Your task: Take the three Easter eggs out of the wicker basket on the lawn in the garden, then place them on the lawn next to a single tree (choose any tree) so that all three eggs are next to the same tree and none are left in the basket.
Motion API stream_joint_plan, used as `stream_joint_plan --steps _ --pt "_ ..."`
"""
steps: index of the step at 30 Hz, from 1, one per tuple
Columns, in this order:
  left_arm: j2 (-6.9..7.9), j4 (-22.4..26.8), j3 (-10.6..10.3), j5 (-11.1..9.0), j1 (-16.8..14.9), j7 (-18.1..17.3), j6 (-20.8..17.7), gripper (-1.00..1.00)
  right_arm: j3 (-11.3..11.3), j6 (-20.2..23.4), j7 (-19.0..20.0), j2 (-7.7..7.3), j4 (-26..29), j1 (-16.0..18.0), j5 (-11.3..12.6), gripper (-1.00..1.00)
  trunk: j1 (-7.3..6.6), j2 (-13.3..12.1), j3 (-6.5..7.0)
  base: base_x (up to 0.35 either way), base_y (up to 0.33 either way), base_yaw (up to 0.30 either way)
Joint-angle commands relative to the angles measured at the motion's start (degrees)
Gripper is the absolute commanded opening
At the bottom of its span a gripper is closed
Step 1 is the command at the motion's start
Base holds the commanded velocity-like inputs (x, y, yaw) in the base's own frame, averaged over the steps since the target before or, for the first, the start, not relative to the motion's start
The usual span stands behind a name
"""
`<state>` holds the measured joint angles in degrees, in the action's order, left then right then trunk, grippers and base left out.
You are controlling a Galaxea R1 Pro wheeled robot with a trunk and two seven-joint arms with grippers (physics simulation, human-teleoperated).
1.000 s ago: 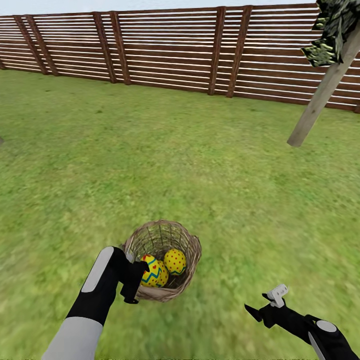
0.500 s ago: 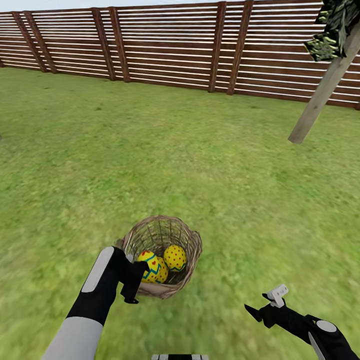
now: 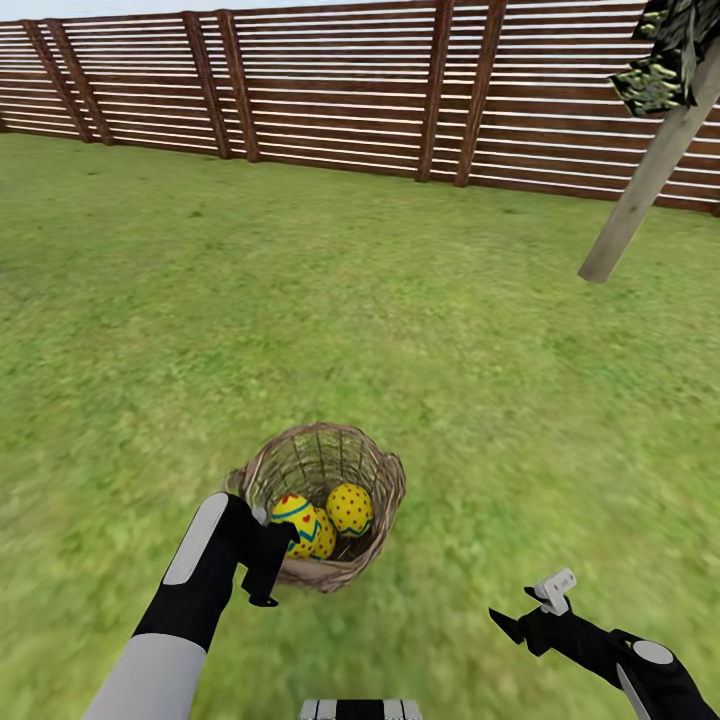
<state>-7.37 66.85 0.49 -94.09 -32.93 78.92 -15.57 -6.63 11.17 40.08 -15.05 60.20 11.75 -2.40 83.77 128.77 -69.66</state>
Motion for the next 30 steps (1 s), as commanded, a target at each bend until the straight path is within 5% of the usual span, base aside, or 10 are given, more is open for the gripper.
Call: stream_joint_plan --steps 1,18,30 --pt "-0.02 0.0 0.0 0.0 0.0 0.2 -0.6 1.00 -0.1 0.3 0.4 0.03 0.1 0.0 -0.2 1.00 0.22 0.4 -0.23 0.000 0.000 0.000" --pt "-0.06 -0.1 -0.1 -0.1 0.0 -0.1 -0.7 1.00 -0.1 0.3 0.3 0.11 0.1 0.0 -0.3 1.00 3.29 6.0 -2.74 0.000 0.000 0.000" --pt "-0.10 -0.2 -0.1 -0.1 0.0 -0.1 -0.7 1.00 -0.1 0.3 0.3 0.11 0.1 0.0 -0.3 1.00 4.17 7.7 -3.46 0.000 0.000 0.000"
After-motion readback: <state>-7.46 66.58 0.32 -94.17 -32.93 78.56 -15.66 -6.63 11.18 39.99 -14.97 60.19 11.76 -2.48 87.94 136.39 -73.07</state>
